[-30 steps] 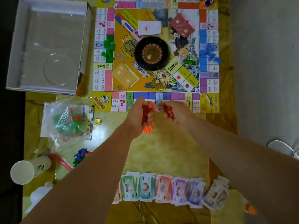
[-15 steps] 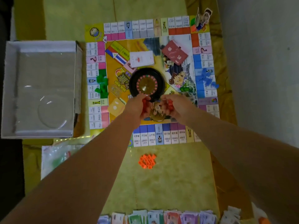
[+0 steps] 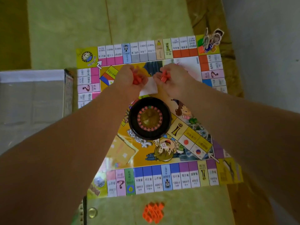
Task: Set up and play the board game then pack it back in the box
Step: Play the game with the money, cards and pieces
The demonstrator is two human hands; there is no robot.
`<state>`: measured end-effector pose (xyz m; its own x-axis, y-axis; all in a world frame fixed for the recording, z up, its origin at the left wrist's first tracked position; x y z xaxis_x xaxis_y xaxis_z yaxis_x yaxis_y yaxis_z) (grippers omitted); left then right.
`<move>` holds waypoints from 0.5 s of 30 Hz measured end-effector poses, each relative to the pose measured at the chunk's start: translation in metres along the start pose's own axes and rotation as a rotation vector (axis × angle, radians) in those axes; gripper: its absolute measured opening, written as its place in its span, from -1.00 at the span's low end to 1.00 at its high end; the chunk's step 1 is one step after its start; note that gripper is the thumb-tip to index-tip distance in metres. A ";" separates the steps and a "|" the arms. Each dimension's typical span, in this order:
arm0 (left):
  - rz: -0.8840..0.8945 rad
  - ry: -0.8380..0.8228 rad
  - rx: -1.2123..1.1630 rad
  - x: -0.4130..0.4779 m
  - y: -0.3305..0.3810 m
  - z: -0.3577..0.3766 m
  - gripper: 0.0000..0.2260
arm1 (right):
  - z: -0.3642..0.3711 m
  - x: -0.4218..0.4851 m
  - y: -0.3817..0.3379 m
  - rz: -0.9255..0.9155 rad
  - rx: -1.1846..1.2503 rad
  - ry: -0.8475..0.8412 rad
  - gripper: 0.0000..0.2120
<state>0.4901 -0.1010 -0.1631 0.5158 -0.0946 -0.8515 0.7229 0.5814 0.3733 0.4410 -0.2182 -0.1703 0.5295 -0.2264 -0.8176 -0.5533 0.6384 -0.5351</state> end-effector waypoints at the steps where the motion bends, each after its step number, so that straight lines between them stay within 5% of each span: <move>1: -0.007 -0.001 -0.015 0.005 0.004 0.004 -0.80 | 0.002 0.003 -0.005 -0.005 0.011 -0.006 -0.86; 8: 0.019 0.002 0.006 0.028 0.023 0.029 -0.82 | 0.022 0.026 -0.024 -0.022 0.044 -0.022 -0.89; 12: 0.049 -0.020 0.018 0.035 0.024 0.035 -0.77 | 0.025 0.034 -0.027 -0.034 0.059 0.010 -0.66; 15: 0.088 -0.034 0.023 0.037 0.023 0.040 -0.75 | 0.030 0.036 -0.032 -0.067 0.057 0.014 -0.85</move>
<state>0.5440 -0.1238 -0.1715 0.5927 -0.0721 -0.8022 0.6843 0.5703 0.4543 0.4971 -0.2245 -0.1766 0.5547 -0.2799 -0.7835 -0.4792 0.6623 -0.5759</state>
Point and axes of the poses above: each hand's wrist, its own x-axis towards the middle knuckle, its own z-axis out of the palm, y = z × x, the point moved 6 cm from there along x, towards the middle knuckle, and after that the axes turned 14 degrees about -x, right-handed, at the moved point
